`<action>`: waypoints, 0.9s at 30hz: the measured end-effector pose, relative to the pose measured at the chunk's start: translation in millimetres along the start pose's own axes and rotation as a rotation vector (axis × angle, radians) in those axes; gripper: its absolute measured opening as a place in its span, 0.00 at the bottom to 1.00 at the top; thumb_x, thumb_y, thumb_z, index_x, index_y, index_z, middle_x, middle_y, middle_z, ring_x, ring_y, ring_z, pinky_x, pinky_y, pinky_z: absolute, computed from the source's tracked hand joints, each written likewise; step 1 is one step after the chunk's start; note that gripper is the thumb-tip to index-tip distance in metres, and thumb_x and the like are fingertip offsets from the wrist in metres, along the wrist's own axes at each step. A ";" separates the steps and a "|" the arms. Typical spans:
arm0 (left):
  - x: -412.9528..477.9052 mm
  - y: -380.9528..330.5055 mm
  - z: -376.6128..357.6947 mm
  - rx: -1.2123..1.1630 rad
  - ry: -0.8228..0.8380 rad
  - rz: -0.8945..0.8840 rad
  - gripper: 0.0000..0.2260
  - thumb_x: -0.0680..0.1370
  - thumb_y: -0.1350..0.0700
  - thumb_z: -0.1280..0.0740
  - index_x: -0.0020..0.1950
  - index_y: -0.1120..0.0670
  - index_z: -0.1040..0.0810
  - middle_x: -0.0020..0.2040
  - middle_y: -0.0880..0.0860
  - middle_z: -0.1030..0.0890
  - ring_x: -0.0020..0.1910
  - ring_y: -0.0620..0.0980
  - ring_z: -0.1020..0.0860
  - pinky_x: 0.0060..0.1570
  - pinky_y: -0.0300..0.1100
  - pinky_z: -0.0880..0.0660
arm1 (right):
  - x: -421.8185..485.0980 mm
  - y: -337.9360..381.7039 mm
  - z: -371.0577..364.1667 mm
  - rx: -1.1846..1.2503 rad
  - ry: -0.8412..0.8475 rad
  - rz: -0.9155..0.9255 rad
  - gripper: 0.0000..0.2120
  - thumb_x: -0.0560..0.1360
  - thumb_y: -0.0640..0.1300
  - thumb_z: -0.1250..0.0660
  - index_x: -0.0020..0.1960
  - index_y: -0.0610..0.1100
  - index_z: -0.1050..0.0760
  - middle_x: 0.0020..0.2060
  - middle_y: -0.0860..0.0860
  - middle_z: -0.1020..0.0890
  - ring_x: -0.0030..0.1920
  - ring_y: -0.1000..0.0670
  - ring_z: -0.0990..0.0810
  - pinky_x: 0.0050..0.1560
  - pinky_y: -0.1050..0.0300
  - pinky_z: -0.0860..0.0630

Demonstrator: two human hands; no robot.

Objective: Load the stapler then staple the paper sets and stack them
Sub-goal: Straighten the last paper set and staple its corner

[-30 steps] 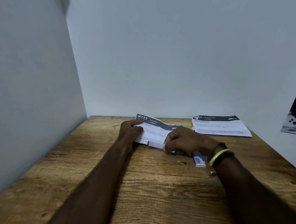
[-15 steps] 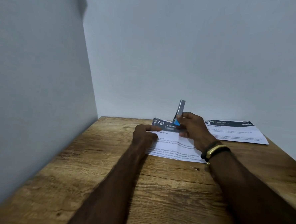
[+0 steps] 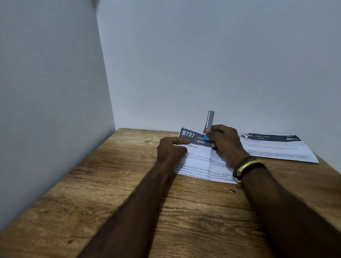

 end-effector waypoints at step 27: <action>-0.1 1.0 0.1 -0.030 -0.017 -0.002 0.17 0.68 0.70 0.33 0.48 0.54 0.12 0.51 0.57 0.14 0.45 0.58 0.14 0.48 0.57 0.15 | 0.9 10.9 -2.3 -0.172 -0.052 0.107 0.08 0.79 0.41 0.28 0.54 0.36 0.18 0.43 0.45 0.16 0.44 0.45 0.20 0.48 0.50 0.22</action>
Point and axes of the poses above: each hand's wrist, its own x-axis towards the middle knuckle, its own z-axis out of the back of the hand, y = z × x, the point moved 10 cm from there along x, towards the middle knuckle
